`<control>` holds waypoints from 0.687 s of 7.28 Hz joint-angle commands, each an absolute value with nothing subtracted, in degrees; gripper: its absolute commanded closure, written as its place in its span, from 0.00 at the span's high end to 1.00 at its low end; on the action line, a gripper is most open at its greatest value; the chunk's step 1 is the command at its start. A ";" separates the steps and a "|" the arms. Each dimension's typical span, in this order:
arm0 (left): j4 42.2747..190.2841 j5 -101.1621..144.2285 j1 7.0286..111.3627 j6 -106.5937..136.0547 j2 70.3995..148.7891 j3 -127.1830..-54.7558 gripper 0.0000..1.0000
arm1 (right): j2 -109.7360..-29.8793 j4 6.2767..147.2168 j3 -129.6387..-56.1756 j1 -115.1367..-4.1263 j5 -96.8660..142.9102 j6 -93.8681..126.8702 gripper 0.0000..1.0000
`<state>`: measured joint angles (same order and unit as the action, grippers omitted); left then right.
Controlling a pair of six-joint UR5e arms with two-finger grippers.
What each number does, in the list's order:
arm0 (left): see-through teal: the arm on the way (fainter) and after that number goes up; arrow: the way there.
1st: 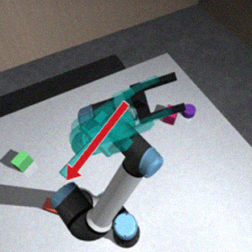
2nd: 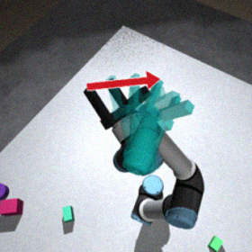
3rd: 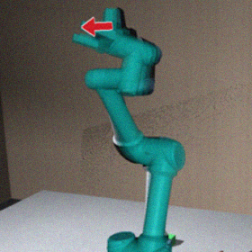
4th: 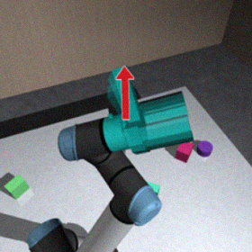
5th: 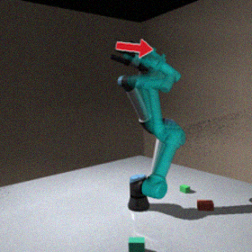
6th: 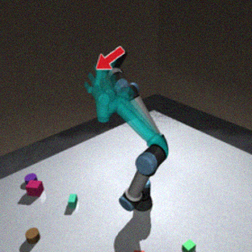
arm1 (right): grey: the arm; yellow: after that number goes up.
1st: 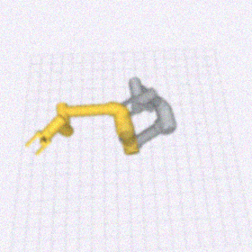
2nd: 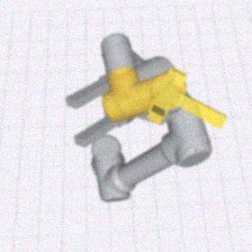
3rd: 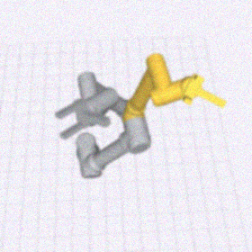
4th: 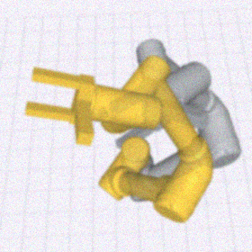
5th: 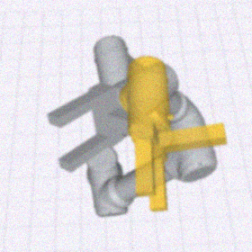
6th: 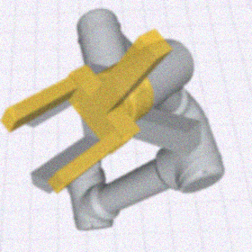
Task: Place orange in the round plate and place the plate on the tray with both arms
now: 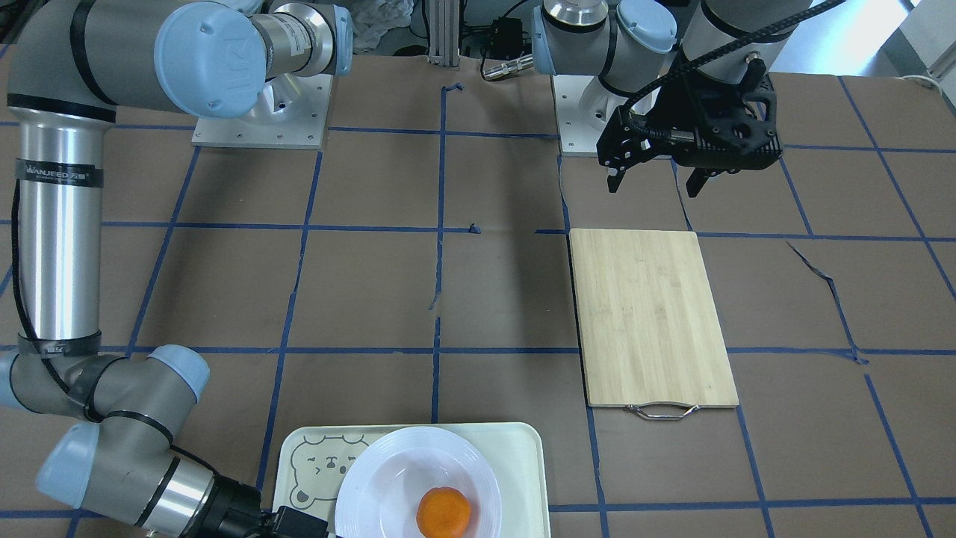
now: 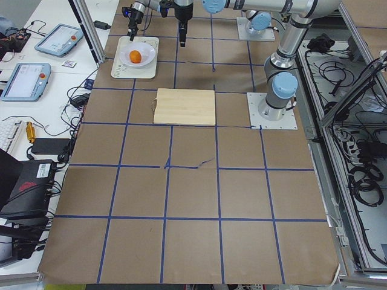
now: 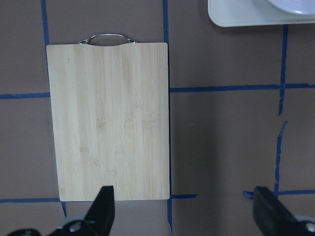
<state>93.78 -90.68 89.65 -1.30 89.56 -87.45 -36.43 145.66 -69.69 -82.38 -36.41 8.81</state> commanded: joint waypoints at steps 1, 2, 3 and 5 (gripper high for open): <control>93.78 -90.62 89.65 -1.41 89.56 -87.45 1.00 | -44.86 132.03 -69.26 -83.14 -46.54 9.49 1.00; 93.78 -90.62 89.56 -1.41 89.56 -87.45 1.00 | -49.70 123.75 -69.34 -84.19 -55.37 9.41 1.00; 93.78 -90.62 89.56 -1.41 89.56 -87.45 1.00 | -53.31 115.92 -69.43 -84.98 -62.16 9.40 1.00; 93.78 -90.62 89.56 -1.41 89.56 -87.45 1.00 | -60.43 100.19 -69.52 -86.22 -72.20 9.32 1.00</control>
<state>93.78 -90.62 89.57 -1.40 89.56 -87.45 -55.96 109.93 -69.45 -85.50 -66.03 9.38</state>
